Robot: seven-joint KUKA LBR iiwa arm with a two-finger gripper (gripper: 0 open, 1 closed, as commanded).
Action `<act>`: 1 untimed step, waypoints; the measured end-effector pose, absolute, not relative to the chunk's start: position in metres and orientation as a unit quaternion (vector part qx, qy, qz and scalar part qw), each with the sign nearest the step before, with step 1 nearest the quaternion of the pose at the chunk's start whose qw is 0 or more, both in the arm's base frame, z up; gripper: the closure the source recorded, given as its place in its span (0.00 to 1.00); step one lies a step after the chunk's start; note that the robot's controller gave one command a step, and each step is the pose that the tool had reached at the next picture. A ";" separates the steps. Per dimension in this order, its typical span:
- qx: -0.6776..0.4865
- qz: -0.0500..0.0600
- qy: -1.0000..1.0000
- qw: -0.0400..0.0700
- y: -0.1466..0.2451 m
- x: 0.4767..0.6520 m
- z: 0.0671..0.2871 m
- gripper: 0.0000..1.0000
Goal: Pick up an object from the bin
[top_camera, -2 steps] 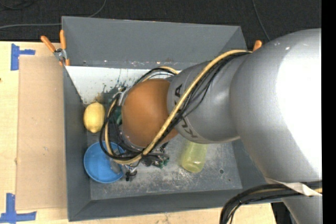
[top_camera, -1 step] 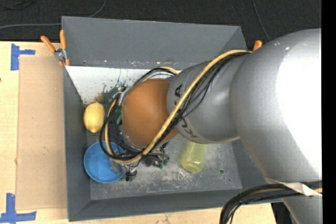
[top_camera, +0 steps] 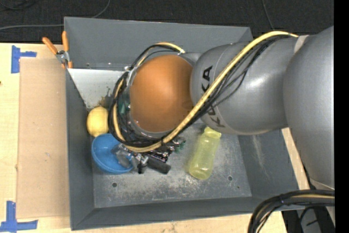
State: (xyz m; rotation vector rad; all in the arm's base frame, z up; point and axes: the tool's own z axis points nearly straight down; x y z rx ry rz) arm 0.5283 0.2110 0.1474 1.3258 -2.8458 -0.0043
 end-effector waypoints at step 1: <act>0.323 -0.001 -0.947 0.006 0.182 0.504 0.130 1.00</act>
Offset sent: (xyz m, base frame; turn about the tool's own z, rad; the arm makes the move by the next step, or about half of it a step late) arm -0.0025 -0.0054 -0.0054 0.3423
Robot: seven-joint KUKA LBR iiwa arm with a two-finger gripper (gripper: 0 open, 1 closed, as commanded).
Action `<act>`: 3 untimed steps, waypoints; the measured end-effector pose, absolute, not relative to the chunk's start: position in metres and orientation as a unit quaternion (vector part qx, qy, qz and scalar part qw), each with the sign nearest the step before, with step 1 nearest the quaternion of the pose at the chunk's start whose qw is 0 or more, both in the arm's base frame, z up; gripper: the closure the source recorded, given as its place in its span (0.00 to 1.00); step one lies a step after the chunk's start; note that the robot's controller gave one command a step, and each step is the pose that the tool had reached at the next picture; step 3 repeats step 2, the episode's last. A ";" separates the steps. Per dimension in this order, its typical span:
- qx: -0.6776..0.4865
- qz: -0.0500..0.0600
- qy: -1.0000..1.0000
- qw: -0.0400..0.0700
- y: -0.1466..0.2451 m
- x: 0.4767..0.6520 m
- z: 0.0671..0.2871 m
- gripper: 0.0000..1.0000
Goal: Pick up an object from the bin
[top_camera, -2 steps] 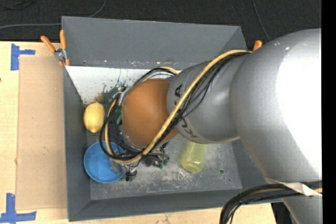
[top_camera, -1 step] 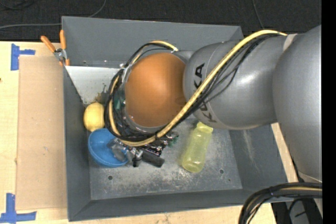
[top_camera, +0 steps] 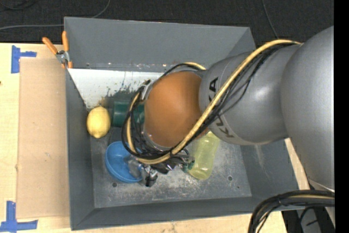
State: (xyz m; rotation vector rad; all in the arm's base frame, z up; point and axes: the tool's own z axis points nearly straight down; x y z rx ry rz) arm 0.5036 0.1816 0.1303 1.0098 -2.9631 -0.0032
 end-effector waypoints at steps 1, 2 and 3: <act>0.262 -0.002 -0.965 -0.002 0.207 0.527 0.142 1.00; 0.251 -0.002 -0.968 -0.002 0.210 0.536 0.130 1.00; 0.251 -0.002 -0.968 -0.002 0.210 0.536 0.130 1.00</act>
Offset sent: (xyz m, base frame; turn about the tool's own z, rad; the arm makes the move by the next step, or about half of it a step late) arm 0.0485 0.0331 -0.0345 0.2135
